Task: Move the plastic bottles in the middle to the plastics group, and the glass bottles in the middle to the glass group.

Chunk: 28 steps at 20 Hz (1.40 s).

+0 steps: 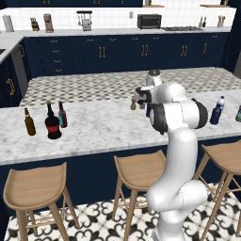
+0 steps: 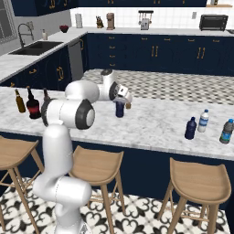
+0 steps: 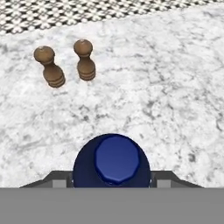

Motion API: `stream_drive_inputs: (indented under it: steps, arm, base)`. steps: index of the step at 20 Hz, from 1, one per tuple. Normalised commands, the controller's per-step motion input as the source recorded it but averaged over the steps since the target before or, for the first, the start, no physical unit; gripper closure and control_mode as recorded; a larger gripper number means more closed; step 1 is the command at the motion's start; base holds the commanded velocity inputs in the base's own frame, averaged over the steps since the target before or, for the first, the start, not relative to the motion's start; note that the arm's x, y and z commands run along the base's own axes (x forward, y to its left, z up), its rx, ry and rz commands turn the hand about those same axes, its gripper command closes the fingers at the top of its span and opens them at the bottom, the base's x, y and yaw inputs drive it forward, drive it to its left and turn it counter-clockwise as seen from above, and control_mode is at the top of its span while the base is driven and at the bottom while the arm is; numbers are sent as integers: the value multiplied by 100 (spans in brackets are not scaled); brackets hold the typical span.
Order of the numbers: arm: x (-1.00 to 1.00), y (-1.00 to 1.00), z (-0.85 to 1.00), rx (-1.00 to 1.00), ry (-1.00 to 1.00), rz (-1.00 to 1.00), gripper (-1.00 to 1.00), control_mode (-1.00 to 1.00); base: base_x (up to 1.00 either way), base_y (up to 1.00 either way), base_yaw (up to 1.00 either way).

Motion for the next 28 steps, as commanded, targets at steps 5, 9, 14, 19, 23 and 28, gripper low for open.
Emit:
stream_drive_inputs:
  steps: [5,9,14,19,23,28]
  arm:
    - [-9,-97,0,-2,-2,-20,100,-100]
    - [0,-88,0,-5,-7,-21,100,-100]
    - [-8,-89,0,-4,-8,-25,100,-100]
    - [-12,-72,0,0,-3,-28,100,-100]
    - [-6,-51,0,0,7,-26,100,-100]
    - [-27,-3,13,0,15,-8,100,-100]
  base:
    - [0,0,0]
    - [0,0,0]
    - [0,0,0]
    - [0,0,0]
    - [0,0,0]
    - [0,0,0]
